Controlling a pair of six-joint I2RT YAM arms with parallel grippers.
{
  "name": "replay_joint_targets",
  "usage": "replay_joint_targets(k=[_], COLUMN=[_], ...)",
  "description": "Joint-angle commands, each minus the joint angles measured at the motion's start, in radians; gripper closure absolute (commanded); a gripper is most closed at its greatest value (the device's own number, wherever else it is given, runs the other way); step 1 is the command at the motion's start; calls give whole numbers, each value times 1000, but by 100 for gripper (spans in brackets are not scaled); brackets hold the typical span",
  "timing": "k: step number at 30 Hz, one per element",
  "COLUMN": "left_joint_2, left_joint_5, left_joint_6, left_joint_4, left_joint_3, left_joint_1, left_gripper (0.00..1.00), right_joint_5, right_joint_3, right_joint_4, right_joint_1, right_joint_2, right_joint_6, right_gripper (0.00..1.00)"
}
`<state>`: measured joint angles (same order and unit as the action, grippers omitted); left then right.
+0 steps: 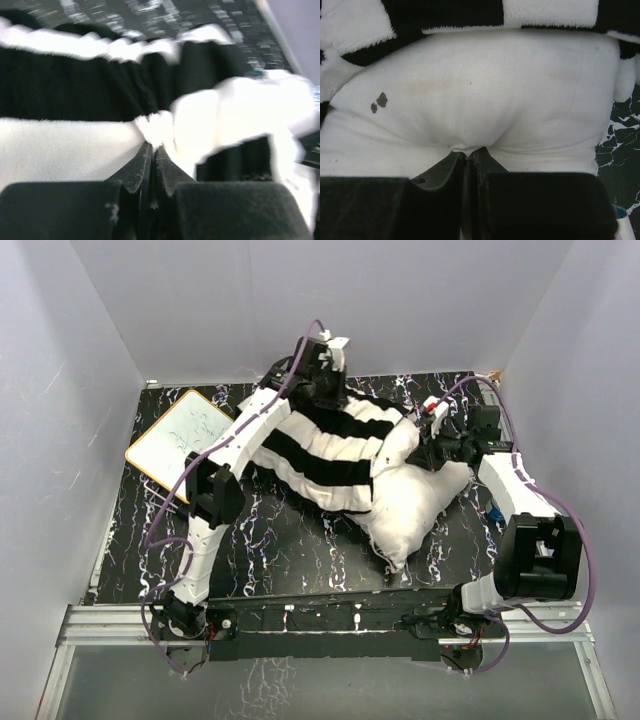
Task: Put the pillow into the pillowcase
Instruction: Stuff the pillow into the pillowcase.
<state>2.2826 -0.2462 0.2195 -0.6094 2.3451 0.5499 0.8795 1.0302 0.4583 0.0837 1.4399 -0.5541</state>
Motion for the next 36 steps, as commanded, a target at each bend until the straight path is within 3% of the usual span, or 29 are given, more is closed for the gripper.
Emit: replay_joint_targets(k=[1, 4, 8, 15, 19, 25, 30, 33, 36], left_joint_2=[-90, -115, -221, -241, -258, -325, -458, -513, -508], left_joint_5=[-399, -448, -409, -213, -224, -180, -76, -48, 73], left_joint_6=[120, 177, 218, 162, 150, 112, 112, 152, 148], left_joint_4=[69, 124, 250, 184, 239, 225, 222, 218, 177], left_joint_3=[93, -4, -242, -459, -544, -532, -518, -515, -500], left_joint_1=[262, 343, 342, 150, 77, 63, 54, 68, 189], left_gripper=[100, 100, 100, 100, 100, 67, 36, 33, 31], right_joint_5=[-32, -2, 16, 112, 173, 197, 185, 204, 236], right_joint_3=[104, 135, 117, -5, -4, 141, 242, 204, 108], right_joint_4=[-235, -311, -318, -180, -31, 189, 313, 392, 419], right_joint_1=[-38, -38, -38, -26, 18, 110, 178, 179, 179], right_joint_2=[14, 4, -31, -134, -169, -183, -122, -97, -109], right_joint_6=[182, 266, 258, 70, -27, -196, -352, -544, -761], right_gripper=[92, 92, 92, 91, 79, 53, 10, 3, 1])
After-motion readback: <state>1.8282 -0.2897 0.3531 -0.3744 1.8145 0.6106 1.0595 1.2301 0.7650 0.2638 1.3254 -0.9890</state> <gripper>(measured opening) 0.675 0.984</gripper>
